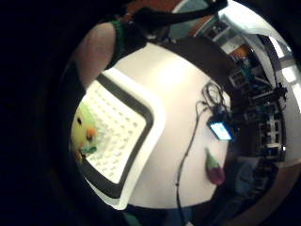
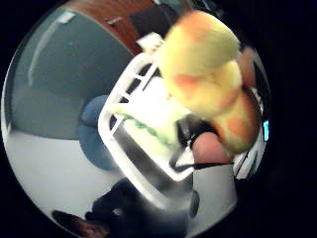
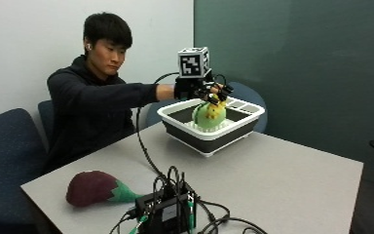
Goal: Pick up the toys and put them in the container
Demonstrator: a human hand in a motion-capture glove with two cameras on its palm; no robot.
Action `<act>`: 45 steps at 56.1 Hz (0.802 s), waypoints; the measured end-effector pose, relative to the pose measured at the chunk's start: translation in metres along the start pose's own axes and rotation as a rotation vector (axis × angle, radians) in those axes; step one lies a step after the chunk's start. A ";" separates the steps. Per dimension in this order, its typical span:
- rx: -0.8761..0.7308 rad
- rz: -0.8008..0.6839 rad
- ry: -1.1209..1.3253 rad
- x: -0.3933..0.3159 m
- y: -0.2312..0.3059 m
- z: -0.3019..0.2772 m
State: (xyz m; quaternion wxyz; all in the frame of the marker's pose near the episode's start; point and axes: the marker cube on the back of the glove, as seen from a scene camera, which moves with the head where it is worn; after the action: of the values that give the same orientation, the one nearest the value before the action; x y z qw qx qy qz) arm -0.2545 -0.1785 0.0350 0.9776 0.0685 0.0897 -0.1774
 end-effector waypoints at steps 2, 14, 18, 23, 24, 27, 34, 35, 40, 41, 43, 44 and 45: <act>-0.005 0.094 -0.081 -0.008 -0.002 0.000; 0.053 0.142 -0.148 0.043 0.026 -0.027; 0.028 0.175 -0.139 0.074 0.046 -0.034; -0.089 0.252 -0.085 0.121 0.087 -0.034; -0.124 0.277 -0.071 0.131 0.096 -0.032; -0.236 0.374 -0.026 0.161 0.121 -0.025; -0.493 0.569 0.180 0.235 0.187 0.008; -0.518 0.582 0.195 0.243 0.195 0.013; -0.580 0.633 0.160 0.264 0.224 0.036; -0.582 0.645 0.143 0.265 0.228 0.040; -0.585 0.664 0.107 0.268 0.236 0.051; -0.585 0.671 0.090 0.270 0.240 0.057; -0.586 0.676 0.074 0.271 0.243 0.063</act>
State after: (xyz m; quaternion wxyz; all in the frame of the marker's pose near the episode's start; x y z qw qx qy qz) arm 0.0922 -0.0539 0.0668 0.9550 -0.1795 0.1438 0.1875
